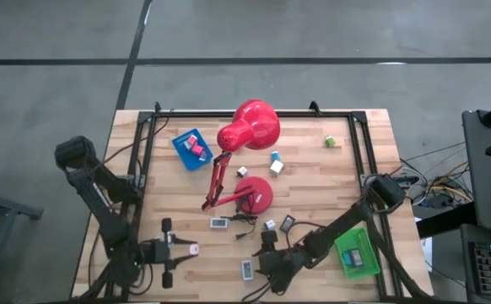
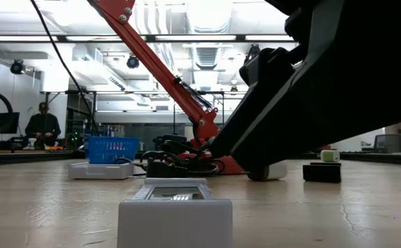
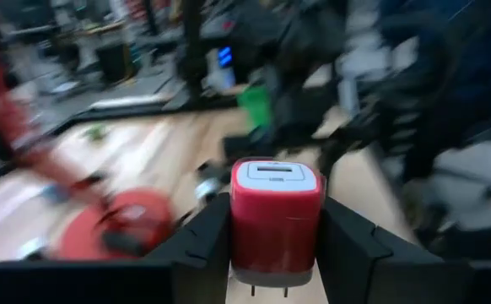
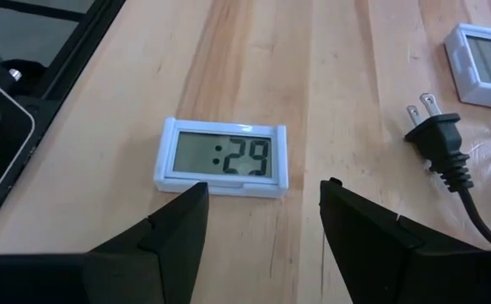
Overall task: Pick & Place Office items
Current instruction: Put the light pink charger adapter into the blue bin
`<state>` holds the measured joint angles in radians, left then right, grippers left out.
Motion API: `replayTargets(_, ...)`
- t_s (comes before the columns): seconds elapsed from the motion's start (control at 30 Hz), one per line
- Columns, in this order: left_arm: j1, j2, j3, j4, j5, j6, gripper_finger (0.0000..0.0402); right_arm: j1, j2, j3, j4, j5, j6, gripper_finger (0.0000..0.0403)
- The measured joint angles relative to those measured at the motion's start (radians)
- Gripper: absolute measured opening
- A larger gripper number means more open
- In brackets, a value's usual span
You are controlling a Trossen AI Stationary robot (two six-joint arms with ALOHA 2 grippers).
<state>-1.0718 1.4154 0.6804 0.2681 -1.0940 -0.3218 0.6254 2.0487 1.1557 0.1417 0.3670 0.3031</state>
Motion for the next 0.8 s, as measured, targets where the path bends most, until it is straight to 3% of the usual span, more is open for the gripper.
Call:
replayTargets(0.13, 0.044, 0.014, -0.051, 0.367, 0.117, 0.263, 0.013, 0.0, 0.0, 0.0, 0.0, -0.001, 0.0, 0.0224)
replayTargets(0.23, 0.066, 0.015, -0.054, 0.515, 0.146, 0.459, 0.013, 0.0, 0.0, 0.0, 0.0, -0.001, 0.003, 0.0224)
replayTargets(0.4, 0.139, 0.014, -0.044, 0.581, 0.17, 0.666, 0.013, 0.0, 0.0, 0.0, 0.0, -0.001, 0.004, 0.0224)
replayTargets(0.57, 0.26, 0.014, -0.045, 0.601, 0.345, 0.764, 0.013, 0.0, 0.0, 0.0, 0.0, -0.001, 0.004, 0.0224)
replayTargets(0.8, 0.309, -0.06, -0.043, 0.724, 0.46, 1.043, 0.013, 0.0, 0.0, 0.0, -0.001, -0.001, 0.011, 0.0224)
